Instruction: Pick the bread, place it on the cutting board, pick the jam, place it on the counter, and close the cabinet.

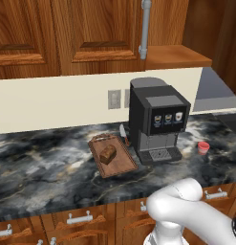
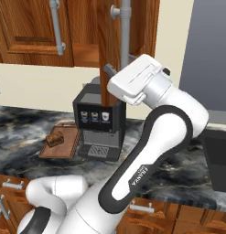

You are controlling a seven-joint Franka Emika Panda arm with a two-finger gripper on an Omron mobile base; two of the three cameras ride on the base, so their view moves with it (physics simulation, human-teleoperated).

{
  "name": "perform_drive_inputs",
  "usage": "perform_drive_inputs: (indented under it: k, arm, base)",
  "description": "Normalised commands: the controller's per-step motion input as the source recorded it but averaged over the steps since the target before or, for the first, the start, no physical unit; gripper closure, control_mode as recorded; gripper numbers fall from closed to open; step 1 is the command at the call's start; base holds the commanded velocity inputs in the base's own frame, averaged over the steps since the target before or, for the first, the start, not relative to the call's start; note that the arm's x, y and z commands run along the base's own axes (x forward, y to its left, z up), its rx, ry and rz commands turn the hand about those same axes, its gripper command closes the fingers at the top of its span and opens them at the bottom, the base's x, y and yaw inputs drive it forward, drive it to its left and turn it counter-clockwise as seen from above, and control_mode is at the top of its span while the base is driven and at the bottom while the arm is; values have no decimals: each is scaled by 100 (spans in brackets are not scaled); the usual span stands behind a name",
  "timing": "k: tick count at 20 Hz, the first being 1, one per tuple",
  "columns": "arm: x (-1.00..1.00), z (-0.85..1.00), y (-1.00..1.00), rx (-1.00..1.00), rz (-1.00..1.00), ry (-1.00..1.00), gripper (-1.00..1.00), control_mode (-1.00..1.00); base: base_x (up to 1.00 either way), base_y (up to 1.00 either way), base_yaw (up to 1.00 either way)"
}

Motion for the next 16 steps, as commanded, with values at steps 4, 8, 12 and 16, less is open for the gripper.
perform_drive_inputs:
  k: [4, 8, 12, 16]
  arm:
    - [11, 0, 57, -3, -13, 4, -100, -100]
    - [11, 0, 66, -5, -16, 2, -100, -100]
    - [8, 0, 64, -4, -17, 1, -100, -100]
    - [7, 0, 59, -2, -17, 2, -100, -100]
  base:
    - [0, 0, 0]
    - [0, 0, 0]
    - [0, 0, 0]
    - [0, 0, 0]
